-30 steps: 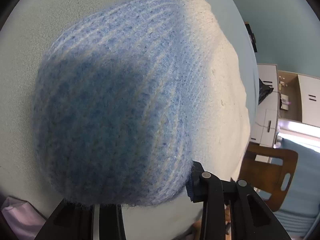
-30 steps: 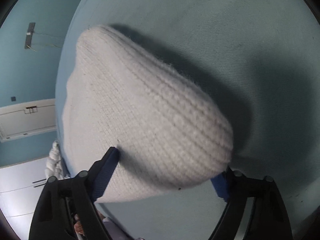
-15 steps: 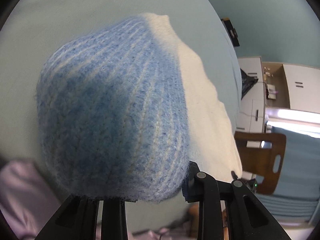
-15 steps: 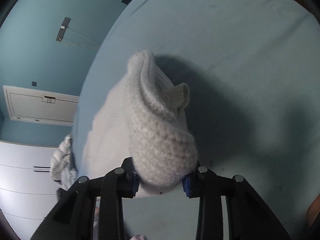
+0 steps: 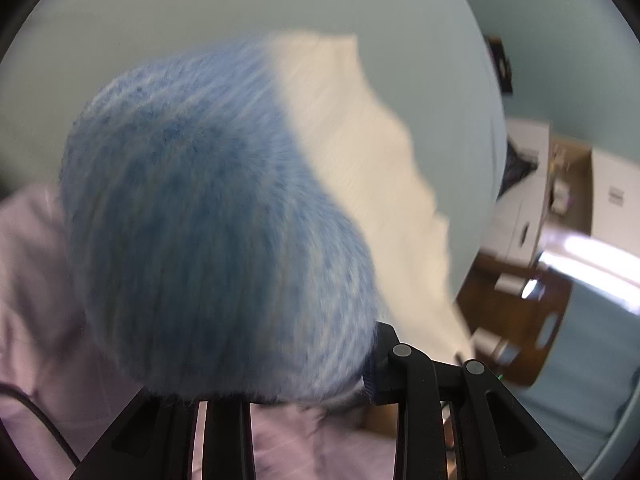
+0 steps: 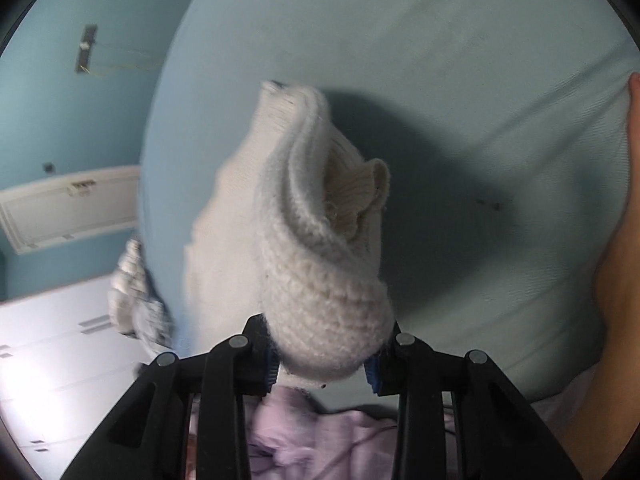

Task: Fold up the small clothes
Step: 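Grasp the folded sweater bundle with both tools and lift it, then lower the held bundle onto the bedspread with both tools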

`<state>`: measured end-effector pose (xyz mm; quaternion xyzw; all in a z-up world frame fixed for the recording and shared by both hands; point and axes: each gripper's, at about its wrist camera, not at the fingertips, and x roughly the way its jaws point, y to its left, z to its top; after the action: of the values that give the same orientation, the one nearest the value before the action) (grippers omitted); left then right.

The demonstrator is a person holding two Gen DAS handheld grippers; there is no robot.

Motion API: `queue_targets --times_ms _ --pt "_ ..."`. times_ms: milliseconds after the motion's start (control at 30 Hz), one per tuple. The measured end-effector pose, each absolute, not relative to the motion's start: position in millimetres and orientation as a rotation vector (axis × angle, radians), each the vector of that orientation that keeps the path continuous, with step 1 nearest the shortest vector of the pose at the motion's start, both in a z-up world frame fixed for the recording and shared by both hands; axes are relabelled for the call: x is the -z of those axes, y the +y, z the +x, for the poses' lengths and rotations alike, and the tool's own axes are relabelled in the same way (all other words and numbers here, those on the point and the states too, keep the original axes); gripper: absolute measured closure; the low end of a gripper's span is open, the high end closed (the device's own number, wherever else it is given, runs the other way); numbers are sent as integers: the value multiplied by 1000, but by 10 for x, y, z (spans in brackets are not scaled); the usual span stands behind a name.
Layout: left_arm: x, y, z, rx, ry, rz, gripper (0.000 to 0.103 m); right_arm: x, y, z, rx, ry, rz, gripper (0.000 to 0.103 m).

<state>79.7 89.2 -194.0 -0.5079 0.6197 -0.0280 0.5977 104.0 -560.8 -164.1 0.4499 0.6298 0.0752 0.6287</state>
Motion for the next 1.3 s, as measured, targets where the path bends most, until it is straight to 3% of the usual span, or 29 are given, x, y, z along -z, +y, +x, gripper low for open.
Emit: queue_targets --times_ms 267,467,533,567,600,667,700,733,900,1067,1200,1300 --pt "1786 954 1961 -104 1285 -1159 74 1346 -5446 2119 -152 1321 1162 75" --pt "2139 924 2849 -157 1224 -1175 73 1521 -5353 3044 -56 1284 1134 72" --pt "2175 1018 2962 -156 1169 -1169 70 1723 -5365 3291 -27 1266 1165 62" --pt "2162 1041 2998 -160 1162 -1167 64 1840 -5369 3383 -22 1257 1187 50" --pt "2125 1083 3032 -162 1162 -1168 47 1995 -5407 3485 -36 1244 1211 39" --pt "2001 1176 2991 -150 1129 -1162 25 2146 -5492 3540 -34 1222 1243 25" --pt "1873 1178 2979 -140 1113 -1112 24 2198 -5510 3541 -13 1214 1247 18" --pt "1775 1173 2962 -124 1120 -1047 23 2221 -5556 3525 -4 1204 1241 17" --pt "1458 892 2648 -16 1197 -665 19 2037 -5829 3430 -88 1179 922 17" --pt "1661 757 2136 65 1286 -535 16 1860 -5960 2981 -164 1122 579 18" --pt "1954 624 2022 87 1291 -498 16 2192 -5668 3000 -278 1236 545 42" --pt "2231 785 1900 50 1358 -508 16 2342 -5195 3032 -256 1280 471 43"
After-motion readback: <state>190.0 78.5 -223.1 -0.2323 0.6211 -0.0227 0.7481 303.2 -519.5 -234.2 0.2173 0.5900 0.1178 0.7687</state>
